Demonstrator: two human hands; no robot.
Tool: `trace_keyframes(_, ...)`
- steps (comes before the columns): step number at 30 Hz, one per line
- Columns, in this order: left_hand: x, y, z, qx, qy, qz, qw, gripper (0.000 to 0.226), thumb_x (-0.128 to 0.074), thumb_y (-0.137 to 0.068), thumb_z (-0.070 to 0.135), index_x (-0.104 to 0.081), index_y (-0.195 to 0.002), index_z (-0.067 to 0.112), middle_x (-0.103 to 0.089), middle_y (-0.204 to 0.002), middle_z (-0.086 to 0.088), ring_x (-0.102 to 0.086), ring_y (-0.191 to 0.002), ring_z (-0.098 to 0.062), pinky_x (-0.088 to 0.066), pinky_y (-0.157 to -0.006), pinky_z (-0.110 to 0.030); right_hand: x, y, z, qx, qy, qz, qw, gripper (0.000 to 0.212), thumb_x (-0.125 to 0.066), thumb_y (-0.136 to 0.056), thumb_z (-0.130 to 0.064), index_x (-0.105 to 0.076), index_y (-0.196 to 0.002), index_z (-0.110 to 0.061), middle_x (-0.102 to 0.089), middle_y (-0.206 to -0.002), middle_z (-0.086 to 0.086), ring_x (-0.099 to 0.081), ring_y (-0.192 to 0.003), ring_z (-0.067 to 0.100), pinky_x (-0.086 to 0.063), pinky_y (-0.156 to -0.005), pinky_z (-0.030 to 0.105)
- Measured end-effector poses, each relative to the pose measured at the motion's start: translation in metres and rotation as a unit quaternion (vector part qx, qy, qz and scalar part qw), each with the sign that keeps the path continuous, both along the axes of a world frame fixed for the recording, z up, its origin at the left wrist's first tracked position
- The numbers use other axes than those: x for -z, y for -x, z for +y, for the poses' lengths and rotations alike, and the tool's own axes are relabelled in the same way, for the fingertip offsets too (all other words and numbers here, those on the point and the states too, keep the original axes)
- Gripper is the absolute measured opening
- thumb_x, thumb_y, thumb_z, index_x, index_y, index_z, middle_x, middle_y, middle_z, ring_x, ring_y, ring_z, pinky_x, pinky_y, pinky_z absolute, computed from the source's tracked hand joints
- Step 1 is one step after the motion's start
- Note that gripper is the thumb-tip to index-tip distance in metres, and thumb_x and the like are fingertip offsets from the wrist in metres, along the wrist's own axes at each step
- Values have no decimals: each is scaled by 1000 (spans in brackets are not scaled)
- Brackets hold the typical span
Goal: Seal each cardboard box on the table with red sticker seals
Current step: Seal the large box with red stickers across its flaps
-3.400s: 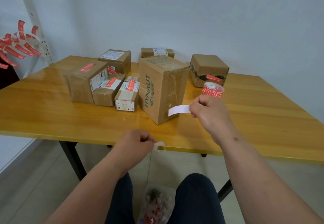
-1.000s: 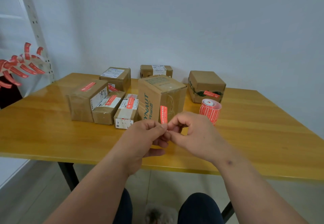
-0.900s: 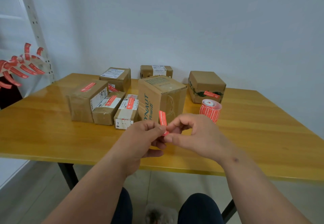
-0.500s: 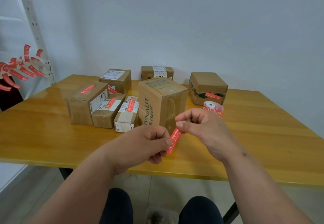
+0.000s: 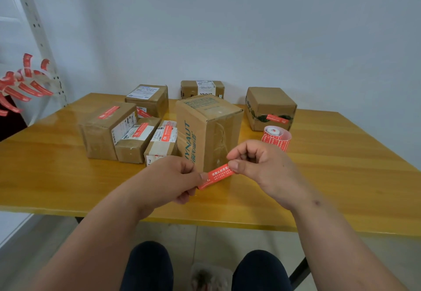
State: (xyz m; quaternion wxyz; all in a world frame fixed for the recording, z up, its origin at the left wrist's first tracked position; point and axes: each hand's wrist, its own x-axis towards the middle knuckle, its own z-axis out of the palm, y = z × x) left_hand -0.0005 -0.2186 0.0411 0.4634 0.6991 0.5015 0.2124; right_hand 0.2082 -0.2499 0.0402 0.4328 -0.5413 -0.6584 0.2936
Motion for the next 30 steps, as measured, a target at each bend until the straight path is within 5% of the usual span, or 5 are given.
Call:
trace_keyframes(9, 1, -8, 7, -170, -208, -57, 961, 8, -66, -88, 30, -62, -95, 28, -61, -90, 9, -59, -86, -11, -50, -69, -24, 9, -16, 11, 99, -14, 157, 982, 12, -64, -89, -6, -70, -88, -17, -64, -75, -3, -60, -75, 14, -52, -77, 34)
trace_keyframes(14, -7, -20, 28, -169, -355, -27, 919, 69, -70, -76, 52, -42, -136, 36, -39, -138, 4, -35, -131, -21, -38, -106, -48, 11, -24, 17, 86, 6, 357, 930, 17, -55, -89, 4, -65, -88, -9, -66, -67, -15, -58, -69, 16, -46, -70, 31)
trace_keyframes(19, -32, -29, 61, -98, -330, 92, 935, 88, -66, -70, 66, -25, -146, 46, -13, -159, 5, -6, -147, -24, -21, -115, -54, 12, -22, 26, 67, 47, 415, 906, 21, -54, -88, 5, -66, -86, -13, -63, -70, 1, -58, -63, 14, -45, -67, 30)
trace_keyframes(23, -40, -31, 81, -41, -295, 166, 940, 82, -65, -71, 69, -37, -144, 42, -25, -155, 7, -21, -143, -22, -28, -113, -49, 11, -23, 33, 68, 64, 447, 890, 21, -54, -88, 5, -66, -87, -13, -63, -70, 2, -59, -63, 14, -47, -68, 33)
trace_keyframes(30, -24, -44, 84, -215, -284, -16, 934, 74, -63, -72, 71, -57, -133, 28, -43, -139, 9, -41, -126, -9, -34, -98, -26, 0, -21, 43, 42, 39, 570, 820, 22, -52, -89, 3, -62, -87, -16, -65, -76, 3, -60, -66, 15, -56, -75, 41)
